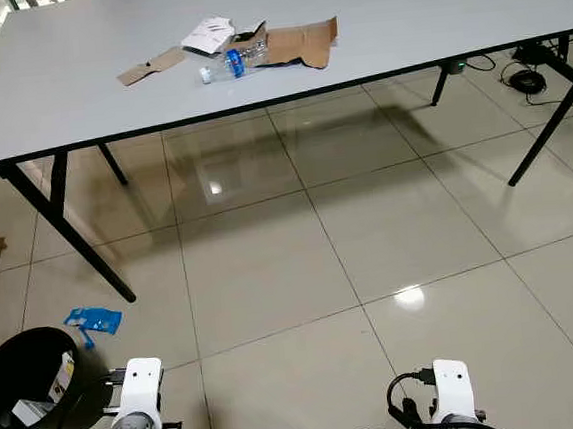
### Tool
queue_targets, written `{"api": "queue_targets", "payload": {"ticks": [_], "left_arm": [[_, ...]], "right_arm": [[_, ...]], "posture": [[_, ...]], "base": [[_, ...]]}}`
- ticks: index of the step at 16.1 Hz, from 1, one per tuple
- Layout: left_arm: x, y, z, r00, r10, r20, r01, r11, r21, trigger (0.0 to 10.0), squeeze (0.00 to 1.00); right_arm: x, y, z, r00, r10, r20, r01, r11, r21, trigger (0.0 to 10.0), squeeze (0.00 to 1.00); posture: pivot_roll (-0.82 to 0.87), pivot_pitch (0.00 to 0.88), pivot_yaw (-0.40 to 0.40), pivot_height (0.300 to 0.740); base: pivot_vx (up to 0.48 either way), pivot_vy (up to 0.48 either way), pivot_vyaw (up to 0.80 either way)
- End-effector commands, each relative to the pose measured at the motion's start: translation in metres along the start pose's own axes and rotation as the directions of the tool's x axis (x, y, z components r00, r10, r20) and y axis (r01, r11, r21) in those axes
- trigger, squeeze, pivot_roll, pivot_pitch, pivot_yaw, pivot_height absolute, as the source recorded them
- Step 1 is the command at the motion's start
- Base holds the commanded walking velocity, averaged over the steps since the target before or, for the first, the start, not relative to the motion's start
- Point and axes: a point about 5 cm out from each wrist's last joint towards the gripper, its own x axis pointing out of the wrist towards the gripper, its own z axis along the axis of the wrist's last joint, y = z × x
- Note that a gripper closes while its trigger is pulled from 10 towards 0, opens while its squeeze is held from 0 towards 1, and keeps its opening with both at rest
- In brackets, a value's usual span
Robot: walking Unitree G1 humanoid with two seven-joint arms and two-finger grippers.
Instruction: Picking trash to rubbish bin
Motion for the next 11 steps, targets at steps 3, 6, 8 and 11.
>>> {"api": "queue_targets", "payload": {"ticks": [3, 6, 8, 11], "left_arm": [[-0.001, -0.003, -0.005, 1.000, -0.001, -0.015, 0.000, 1.000, -0.011, 10.0, 0.00], [0.000, -0.011, 0.001, 0.999, -0.034, 0.020, 0.036, 0.993, -0.114, 10.0, 0.00], [0.001, -0.020, 0.003, 0.999, -0.049, 0.012, 0.050, 0.982, -0.183, 10.0, 0.00], [0.001, -0.036, 0.003, 0.996, -0.092, 0.013, 0.093, 0.972, -0.218, 10.0, 0.00]], "right_arm": [[-0.001, 0.000, -0.011, 0.999, -0.003, -0.035, 0.003, 1.000, 0.005, 10.0, 0.00], [-0.001, -0.001, -0.006, 1.000, 0.011, -0.018, -0.011, 1.000, -0.020, 10.0, 0.00], [0.000, -0.001, -0.002, 1.000, 0.008, -0.011, -0.008, 1.000, -0.011, 10.0, 0.00], [0.001, 0.009, 0.008, 0.999, 0.027, 0.019, -0.027, 1.000, 0.016, 10.0, 0.00]], "posture": [[-0.03, 0.143, 0.010, 0.740], [-0.04, 0.133, -0.010, 0.740], [-0.05, 0.122, -0.017, 0.740], [-0.05, 0.107, -0.026, 0.740]], "base": [[0.000, 0.000, 0.00], [0.000, 0.000, 0.00], [0.000, 0.000, 0.00], [0.000, 0.000, 0.00]]}}
